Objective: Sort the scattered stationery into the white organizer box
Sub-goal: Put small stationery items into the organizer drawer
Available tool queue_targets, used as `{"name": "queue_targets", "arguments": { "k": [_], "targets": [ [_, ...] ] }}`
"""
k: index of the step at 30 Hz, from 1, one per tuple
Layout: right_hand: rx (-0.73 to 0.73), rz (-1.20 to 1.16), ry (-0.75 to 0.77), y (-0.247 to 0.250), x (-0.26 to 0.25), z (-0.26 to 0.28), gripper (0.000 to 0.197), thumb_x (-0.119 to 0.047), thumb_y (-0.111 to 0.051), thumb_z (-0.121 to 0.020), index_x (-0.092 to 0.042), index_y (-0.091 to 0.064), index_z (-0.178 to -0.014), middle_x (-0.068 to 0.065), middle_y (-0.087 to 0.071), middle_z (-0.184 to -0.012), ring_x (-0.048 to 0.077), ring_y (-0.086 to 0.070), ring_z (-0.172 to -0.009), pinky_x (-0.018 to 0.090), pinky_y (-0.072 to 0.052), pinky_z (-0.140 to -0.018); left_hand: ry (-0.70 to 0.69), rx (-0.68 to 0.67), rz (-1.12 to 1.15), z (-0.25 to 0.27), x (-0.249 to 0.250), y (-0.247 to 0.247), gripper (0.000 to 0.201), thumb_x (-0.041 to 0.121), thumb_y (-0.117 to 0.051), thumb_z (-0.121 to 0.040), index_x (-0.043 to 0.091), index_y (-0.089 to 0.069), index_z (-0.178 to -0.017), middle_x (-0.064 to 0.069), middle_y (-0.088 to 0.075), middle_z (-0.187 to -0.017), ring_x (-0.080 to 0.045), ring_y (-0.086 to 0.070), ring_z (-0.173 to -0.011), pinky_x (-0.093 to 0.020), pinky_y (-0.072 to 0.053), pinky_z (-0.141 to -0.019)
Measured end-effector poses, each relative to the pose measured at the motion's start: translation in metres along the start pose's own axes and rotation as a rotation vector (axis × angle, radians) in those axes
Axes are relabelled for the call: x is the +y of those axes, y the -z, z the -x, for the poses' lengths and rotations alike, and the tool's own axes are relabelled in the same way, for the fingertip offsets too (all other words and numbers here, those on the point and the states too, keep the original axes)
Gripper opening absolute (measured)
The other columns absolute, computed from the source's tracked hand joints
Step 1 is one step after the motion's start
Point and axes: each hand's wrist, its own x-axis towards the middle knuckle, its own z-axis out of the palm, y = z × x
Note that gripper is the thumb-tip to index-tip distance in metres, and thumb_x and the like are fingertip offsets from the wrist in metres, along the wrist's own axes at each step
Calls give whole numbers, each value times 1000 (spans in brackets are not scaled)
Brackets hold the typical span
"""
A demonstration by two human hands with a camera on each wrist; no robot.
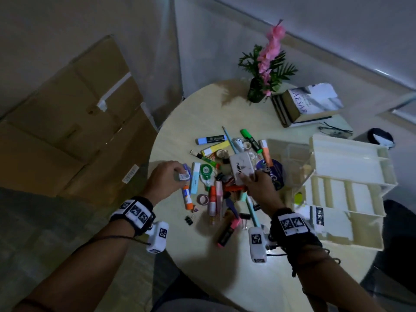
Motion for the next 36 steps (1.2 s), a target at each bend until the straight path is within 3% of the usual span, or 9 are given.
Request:
{"name": "queue_targets", "arguments": {
  "k": [4, 9, 12, 17, 24, 26, 29, 33, 36],
  "targets": [
    [-56, -51, 47, 32, 10, 43, 11, -17, -62, -105, -6, -65, -108, 11, -75, -86, 11, -65, -64, 30, -53, -58, -86, -17, 33, 5, 48, -9, 36, 20, -95, -71, 29, -64, -88, 12, -71, -92, -12, -68, -86, -34, -57, -78],
    [-82, -144, -57, 107, 39, 96, 25, -18, -73, -99, -9, -58, -117, 17, -79, -88, 25, -71, -66, 32, -55, -56, -289, -154, 122, 15, 137, -45, 33, 19, -90, -79, 30, -65, -98, 11, -69, -101, -12, -68, -95, -39, -59, -85],
    [-44, -161, -140, 163, 67, 134, 30, -18, -75, -97, -12, -55, -119, 20, -78, -88, 24, -70, -63, 30, -53, -55, -400, -228, 130, 21, 192, -82, 28, 18, -83, -88, 27, -60, -102, 8, -63, -101, -15, -63, -92, -40, -56, -81],
    [135, -213, -230, 242, 132, 174, 32, -20, -71, -100, -8, -57, -125, 18, -77, -88, 21, -69, -63, 30, -55, -59, -497, -281, 125, 31, 265, -149, 32, 14, -80, -88, 23, -61, -111, 9, -63, -106, -12, -60, -100, -35, -52, -90],
    [340, -174, -224, 279, 197, 131, 29, -14, -67, -100, -2, -61, -126, 18, -72, -106, 25, -73, -75, 26, -59, -57, -537, -370, 49, 42, 327, -216, 25, 17, -75, -92, 22, -58, -109, 10, -61, -106, -14, -57, -103, -39, -50, -90],
    [374, -179, -231, 280, 206, 113, 29, -18, -70, -97, -4, -64, -122, 19, -73, -110, 30, -75, -85, 36, -64, -63, -530, -366, -1, 41, 337, -231, 23, 17, -73, -92, 22, -58, -108, 9, -61, -106, -16, -55, -102, -38, -49, -88],
    [414, -57, -240, 278, 213, 93, 25, -31, -73, -88, -14, -69, -106, 11, -76, -97, 31, -75, -83, 50, -65, -73, -531, -348, -97, 35, 347, -250, 21, 15, -71, -93, 21, -56, -106, 8, -59, -107, -17, -52, -100, -35, -43, -81],
    [442, 111, -271, 279, 206, 86, 20, -30, -67, -88, -14, -67, -77, 7, -73, -76, 29, -72, -63, 44, -64, -59, -531, -294, -233, 31, 356, -274, 23, 10, -67, -92, 23, -50, -102, 8, -54, -110, -16, -48, -96, -34, -40, -79],
    [435, 329, -276, 280, 204, 83, 31, -41, -62, -94, -13, -66, -81, 8, -73, -84, 30, -68, -69, 36, -54, -59, -513, -214, -364, 33, 361, -290, 23, 6, -65, -93, 23, -51, -103, 4, -52, -124, -23, -49, -107, -38, -44, -91]
  ]
}}
